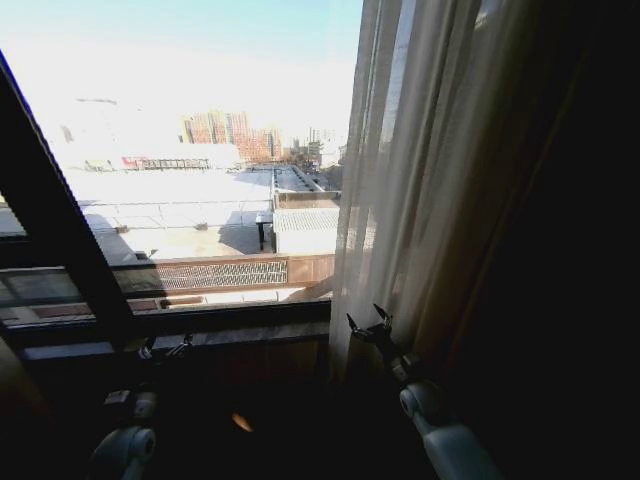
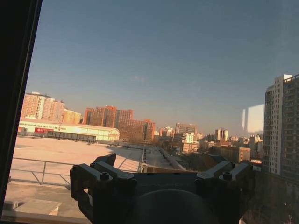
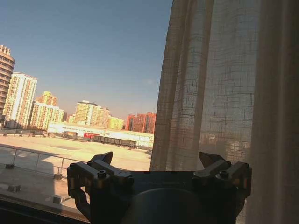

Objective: Open the curtains by pulling them apart, changing their state from closed to fully open.

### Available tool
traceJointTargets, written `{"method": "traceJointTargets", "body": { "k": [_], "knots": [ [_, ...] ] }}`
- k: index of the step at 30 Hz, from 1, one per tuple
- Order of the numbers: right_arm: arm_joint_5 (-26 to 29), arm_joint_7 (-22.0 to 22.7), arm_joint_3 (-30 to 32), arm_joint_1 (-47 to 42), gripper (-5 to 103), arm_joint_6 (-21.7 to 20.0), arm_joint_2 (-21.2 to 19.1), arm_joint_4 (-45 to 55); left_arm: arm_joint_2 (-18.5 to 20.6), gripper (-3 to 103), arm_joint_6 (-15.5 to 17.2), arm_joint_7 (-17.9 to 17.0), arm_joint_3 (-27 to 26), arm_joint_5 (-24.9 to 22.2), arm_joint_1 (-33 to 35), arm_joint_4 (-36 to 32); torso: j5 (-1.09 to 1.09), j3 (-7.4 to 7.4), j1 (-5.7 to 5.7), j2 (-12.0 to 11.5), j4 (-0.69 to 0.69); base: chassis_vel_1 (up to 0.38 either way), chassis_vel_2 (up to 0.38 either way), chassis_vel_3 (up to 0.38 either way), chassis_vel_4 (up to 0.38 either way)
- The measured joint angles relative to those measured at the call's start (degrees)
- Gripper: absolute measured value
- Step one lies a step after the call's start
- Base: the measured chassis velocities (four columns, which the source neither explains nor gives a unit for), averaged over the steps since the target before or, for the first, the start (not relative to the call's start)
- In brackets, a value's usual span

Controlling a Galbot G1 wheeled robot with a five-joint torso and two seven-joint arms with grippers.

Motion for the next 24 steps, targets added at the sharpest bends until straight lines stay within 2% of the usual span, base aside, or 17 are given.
{"method": "traceJointTargets", "body": {
  "k": [9, 15, 24],
  "knots": [
    [-0.2, 1.1, 0.2, 0.4, 100, 1.0, -0.3, -0.2, 0.0, 100, 0.0, 0.0, 0.0, 0.0, 0.0, 0.0, 0.01, 0.04, 0.11, -0.1, -0.01, -0.136, 0.126, 0.109, -0.117],
    [-3.1, 5.8, -1.2, 2.0, 100, 0.2, -0.3, -1.5, 0.0, 100, 0.0, 0.0, 0.0, 0.0, 0.0, 0.0, 0.00, -0.01, -0.03, 0.0, 0.01, -0.008, 0.007, 0.010, -0.001],
    [-4.4, 8.6, -3.6, 6.2, 100, -0.3, 1.0, -7.7, 0.0, 100, 0.0, 0.0, 0.0, 0.0, 0.0, 0.0, 0.00, 0.02, 0.03, 0.0, 0.00, 0.013, -0.012, -0.017, 0.012]
  ]
}}
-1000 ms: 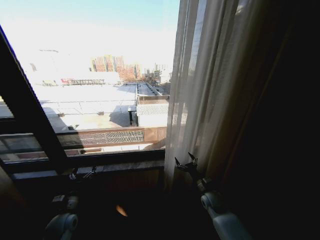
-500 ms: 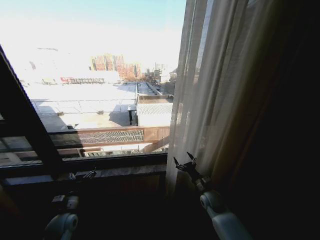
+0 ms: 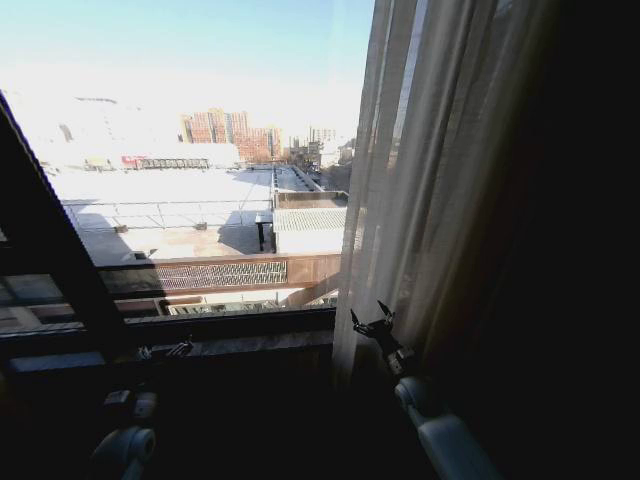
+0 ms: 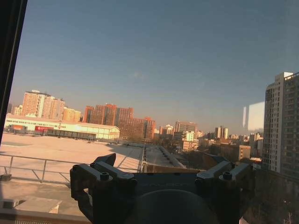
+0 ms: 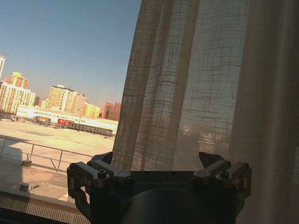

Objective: Open the curtains by pulling them apart, changing their state from closed to fully open.

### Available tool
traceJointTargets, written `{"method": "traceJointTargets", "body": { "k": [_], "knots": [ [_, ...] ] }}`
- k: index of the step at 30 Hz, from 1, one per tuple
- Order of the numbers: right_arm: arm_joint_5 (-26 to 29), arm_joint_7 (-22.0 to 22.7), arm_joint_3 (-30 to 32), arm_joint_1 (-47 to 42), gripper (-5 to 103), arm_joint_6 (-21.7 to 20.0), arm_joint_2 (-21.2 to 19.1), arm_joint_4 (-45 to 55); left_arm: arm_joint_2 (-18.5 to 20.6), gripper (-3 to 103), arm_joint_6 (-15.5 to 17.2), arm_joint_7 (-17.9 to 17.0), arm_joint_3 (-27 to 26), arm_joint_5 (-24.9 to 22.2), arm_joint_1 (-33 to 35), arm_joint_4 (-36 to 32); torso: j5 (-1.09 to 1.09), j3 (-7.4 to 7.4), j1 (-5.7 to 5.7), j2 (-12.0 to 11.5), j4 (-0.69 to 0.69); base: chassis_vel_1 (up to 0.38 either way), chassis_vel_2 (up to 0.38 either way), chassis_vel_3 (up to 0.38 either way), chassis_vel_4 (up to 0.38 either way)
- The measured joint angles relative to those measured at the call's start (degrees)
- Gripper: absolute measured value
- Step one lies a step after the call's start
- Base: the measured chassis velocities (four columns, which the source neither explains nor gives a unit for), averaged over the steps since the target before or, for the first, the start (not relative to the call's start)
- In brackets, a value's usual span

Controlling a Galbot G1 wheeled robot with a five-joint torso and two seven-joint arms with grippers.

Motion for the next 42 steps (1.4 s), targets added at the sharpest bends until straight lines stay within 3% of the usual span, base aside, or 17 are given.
{"method": "traceJointTargets", "body": {
  "k": [20, 23, 27, 29, 33, 39, 42],
  "knots": [
    [-0.5, 2.0, -5.5, 10.1, 101, -0.2, 4.9, -11.0, 0.0, 100, 0.0, 0.0, 0.0, 0.0, 0.0, 0.0, 0.00, -0.01, 0.00, 0.0, 0.00, 0.000, 0.000, 0.000, 0.000],
    [-0.6, 1.3, -5.5, 10.9, 97, 0.1, 5.4, -12.3, 0.0, 100, 0.0, 0.0, 0.0, 0.0, 0.0, 0.0, -0.01, -0.01, 0.00, 0.0, 0.00, 0.000, 0.000, 0.000, 0.000],
    [-0.6, 0.6, -5.4, 12.0, 77, 1.1, 5.9, -14.1, 0.0, 100, 0.0, 0.0, 0.0, 0.0, 0.0, 0.0, -0.01, -0.01, 0.00, 0.0, 0.00, 0.000, 0.000, 0.000, 0.000],
    [-0.6, 0.6, -5.4, 12.2, 77, 1.2, 6.0, -14.3, 0.0, 100, 0.0, 0.0, 0.0, 0.0, 0.0, 0.0, 0.00, 0.00, 0.00, 0.0, 0.00, 0.000, 0.000, 0.000, 0.000],
    [-0.8, 0.7, -5.3, 12.6, 54, 1.6, 6.4, -15.1, 0.0, 100, 0.0, 0.0, 0.0, 0.0, 0.0, 0.0, 0.00, -0.01, 0.00, 0.0, 0.00, 0.000, 0.000, 0.000, 0.000],
    [-1.1, 0.9, -5.2, 12.2, 38, 1.7, 6.6, -15.2, 0.0, 100, 0.0, 0.0, 0.0, 0.0, 0.0, 0.0, 0.00, -0.01, 0.00, 0.0, 0.00, 0.000, 0.000, 0.000, 0.000],
    [-0.6, 0.3, -4.5, 11.8, 23, 2.4, 6.7, -15.3, 0.0, 100, 0.0, 0.0, 0.0, 0.0, 0.0, 0.0, 0.00, -0.01, 0.00, 0.0, 0.00, 0.000, 0.000, 0.000, 0.000]
  ]
}}
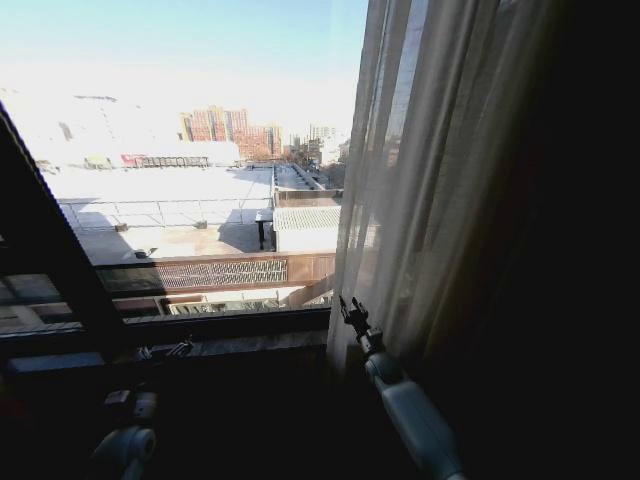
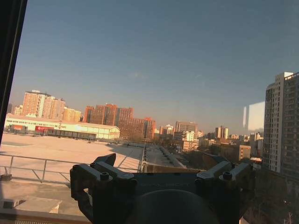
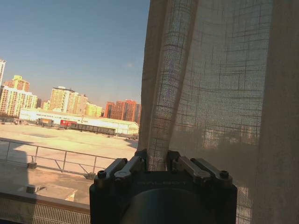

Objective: Open the curtains by pulling them apart, changing their state from closed to fully open.

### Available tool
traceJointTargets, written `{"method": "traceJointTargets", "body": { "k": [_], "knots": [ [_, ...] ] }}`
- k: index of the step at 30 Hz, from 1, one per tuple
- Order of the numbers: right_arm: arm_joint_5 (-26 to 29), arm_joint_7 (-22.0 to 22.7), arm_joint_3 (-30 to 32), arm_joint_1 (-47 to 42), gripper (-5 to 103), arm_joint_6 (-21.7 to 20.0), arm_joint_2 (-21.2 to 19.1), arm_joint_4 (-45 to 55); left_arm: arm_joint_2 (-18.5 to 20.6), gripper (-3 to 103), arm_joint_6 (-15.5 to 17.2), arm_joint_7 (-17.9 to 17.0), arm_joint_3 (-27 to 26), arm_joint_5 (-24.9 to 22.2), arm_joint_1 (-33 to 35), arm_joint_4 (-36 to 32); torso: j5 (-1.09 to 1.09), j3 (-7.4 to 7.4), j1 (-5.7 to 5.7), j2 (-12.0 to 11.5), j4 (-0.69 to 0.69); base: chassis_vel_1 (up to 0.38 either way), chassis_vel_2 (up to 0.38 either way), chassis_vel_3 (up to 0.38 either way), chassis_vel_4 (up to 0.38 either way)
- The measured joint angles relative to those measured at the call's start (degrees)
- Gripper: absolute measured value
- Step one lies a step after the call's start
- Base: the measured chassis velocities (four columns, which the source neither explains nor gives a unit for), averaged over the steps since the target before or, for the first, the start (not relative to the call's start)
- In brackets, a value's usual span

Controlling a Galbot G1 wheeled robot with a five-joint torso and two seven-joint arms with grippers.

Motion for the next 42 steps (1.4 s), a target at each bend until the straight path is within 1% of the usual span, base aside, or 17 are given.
{"method": "traceJointTargets", "body": {
  "k": [2, 4, 5, 7, 8, 19, 28, 35, 40, 42],
  "knots": [
    [0.3, -0.4, 0.3, -0.2, 23, 0.4, 0.0, 0.0, 0.0, 100, 0.0, 0.0, 0.0, 0.0, 0.0, 0.0, 0.00, 0.00, 0.00, 0.0, 0.00, 0.000, 0.000, 0.000, 0.000],
    [0.4, -1.4, 0.8, -0.4, 12, 1.5, 0.0, -0.1, 0.0, 100, 0.0, 0.0, 0.0, 0.0, 0.0, 0.0, 0.00, 0.00, 0.00, 0.0, 0.00, 0.000, 0.000, 0.000, 0.000],
    [0.4, -1.4, 0.8, -0.4, 12, 1.5, 0.0, -0.1, 0.0, 100, 0.0, 0.0, 0.0, 0.0, 0.0, 0.0, 0.00, 0.00, 0.00, 0.0, 0.00, 0.000, 0.000, 0.000, 0.000],
    [0.0, -2.7, 1.3, -0.8, 3, 2.5, 0.0, -0.2, 0.0, 100, 0.0, 0.0, 0.0, 0.0, 0.0, 0.0, 0.00, 0.00, 0.00, 0.0, 0.00, 0.000, 0.000, 0.000, 0.000],
    [0.0, -3.4, 1.5, -1.3, 1, 2.9, -0.1, 0.0, 0.0, 100, 0.0, 0.0, 0.0, 0.0, 0.0, 0.0, 0.01, 0.00, 0.00, 0.0, 0.00, 0.000, 0.000, 0.000, 0.000],
    [2.5, -4.6, 2.0, -2.5, 0, 3.0, -0.5, 0.9, 0.0, 100, 0.0, 0.0, 0.0, 0.0, 0.0, 0.0, 0.00, 0.00, 0.00, 0.0, 0.00, 0.000, 0.000, 0.000, 0.000],
    [3.3, -4.9, 2.3, -2.7, 0, 3.0, -1.2, 1.3, 0.0, 100, 0.0, 0.0, 0.0, 0.0, 0.0, 0.0, 0.00, 0.00, 0.00, 0.0, 0.01, -0.037, -0.032, 0.041, 0.034],
    [4.0, -5.6, 2.8, -2.8, 0, 3.0, -1.8, 1.3, 0.0, 100, 0.0, 0.0, 0.0, 0.0, 0.0, 0.0, -0.02, 0.00, 0.00, 0.0, 0.00, -0.175, -0.177, 0.161, 0.151],
    [4.1, -5.9, 3.0, -2.7, 0, 3.1, -1.8, 1.0, 0.0, 100, 0.0, 0.0, 0.0, 0.0, 0.0, 0.0, 0.02, 0.00, 0.00, 0.0, 0.00, -0.252, -0.272, 0.258, 0.247],
    [4.2, -6.0, 3.1, -2.7, 0, 3.3, -1.8, 0.9, 0.0, 100, 0.0, 0.0, 0.0, 0.0, 0.0, 0.0, -0.03, 0.00, 0.00, 0.0, -0.01, -0.305, -0.330, 0.310, 0.321]
  ]
}}
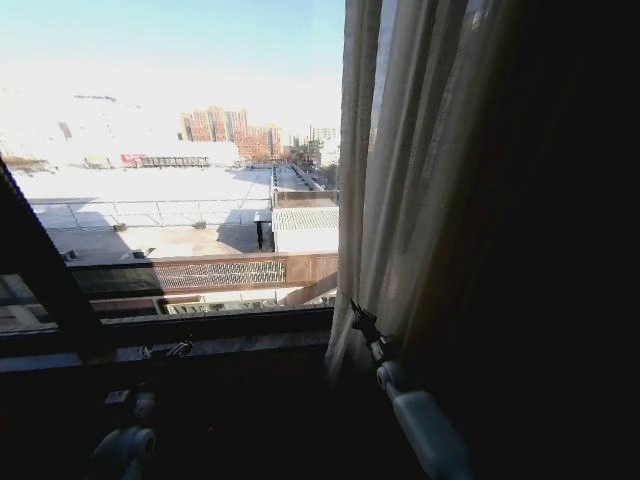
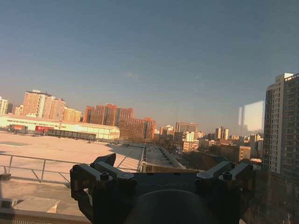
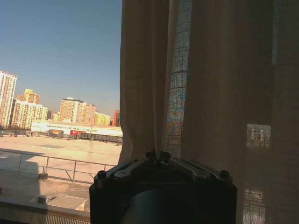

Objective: Open the curtains by pulling them apart, changing their state from closed to fully open.

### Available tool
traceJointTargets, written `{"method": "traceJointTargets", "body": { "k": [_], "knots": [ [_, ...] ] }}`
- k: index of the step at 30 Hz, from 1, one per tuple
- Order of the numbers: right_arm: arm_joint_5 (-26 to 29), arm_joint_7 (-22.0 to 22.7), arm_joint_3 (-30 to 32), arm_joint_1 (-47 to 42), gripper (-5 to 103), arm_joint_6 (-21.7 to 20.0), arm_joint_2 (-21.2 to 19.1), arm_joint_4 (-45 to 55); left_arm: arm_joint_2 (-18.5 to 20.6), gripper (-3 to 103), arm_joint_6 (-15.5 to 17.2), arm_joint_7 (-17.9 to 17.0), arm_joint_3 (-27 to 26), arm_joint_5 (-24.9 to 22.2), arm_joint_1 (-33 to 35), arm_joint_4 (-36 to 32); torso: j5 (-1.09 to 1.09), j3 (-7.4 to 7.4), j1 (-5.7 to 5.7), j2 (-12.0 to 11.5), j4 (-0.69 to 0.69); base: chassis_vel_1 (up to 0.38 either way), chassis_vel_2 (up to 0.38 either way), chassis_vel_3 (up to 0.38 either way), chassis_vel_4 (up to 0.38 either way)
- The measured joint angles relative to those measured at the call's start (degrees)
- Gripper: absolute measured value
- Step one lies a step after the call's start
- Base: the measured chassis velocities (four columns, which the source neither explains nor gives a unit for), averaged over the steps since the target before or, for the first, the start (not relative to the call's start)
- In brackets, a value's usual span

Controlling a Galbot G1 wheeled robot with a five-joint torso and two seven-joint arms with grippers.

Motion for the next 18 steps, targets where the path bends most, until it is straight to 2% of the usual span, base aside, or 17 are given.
{"method": "traceJointTargets", "body": {
  "k": [3, 7, 10, 16, 18],
  "knots": [
    [0.5, 0.0, -0.1, 0.1, 0, 0.8, 0.2, -0.3, 0.0, 100, 0.0, 0.0, 0.0, 0.0, 0.0, 0.0, 0.05, 0.01, 0.00, 0.0, 0.00, -0.318, -0.322, 0.324, 0.347],
    [0.6, -0.2, -0.1, 0.3, 0, 1.6, 0.4, -0.5, 0.0, 100, 0.0, 0.0, 0.0, 0.0, 0.0, 0.0, 0.01, -0.01, -0.02, 0.0, 0.01, -0.351, -0.333, 0.328, 0.332],
    [0.0, -0.4, -0.1, 0.3, 0, 2.0, 0.4, -0.6, 0.0, 100, 0.0, 0.0, 0.0, 0.0, 0.0, 0.0, 0.03, 0.00, -0.01, 0.0, -0.02, -0.197, -0.245, 0.219, 0.266],
    [-0.6, -0.7, 0.0, 0.2, 0, 2.1, -0.1, -0.7, 0.0, 100, 0.0, 0.0, 0.0, 0.0, 0.0, 0.0, 0.02, -0.01, -0.02, 0.0, -0.03, -0.032, -0.083, 0.077, 0.055],
    [-0.6, -0.7, 0.1, 0.0, 0, 2.1, -0.1, -0.6, 0.0, 100, 0.0, 0.0, 0.0, 0.0, 0.0, 0.0, -0.01, 0.00, -0.01, 0.0, 0.02, 0.000, 0.000, 0.000, 0.000]
  ]
}}
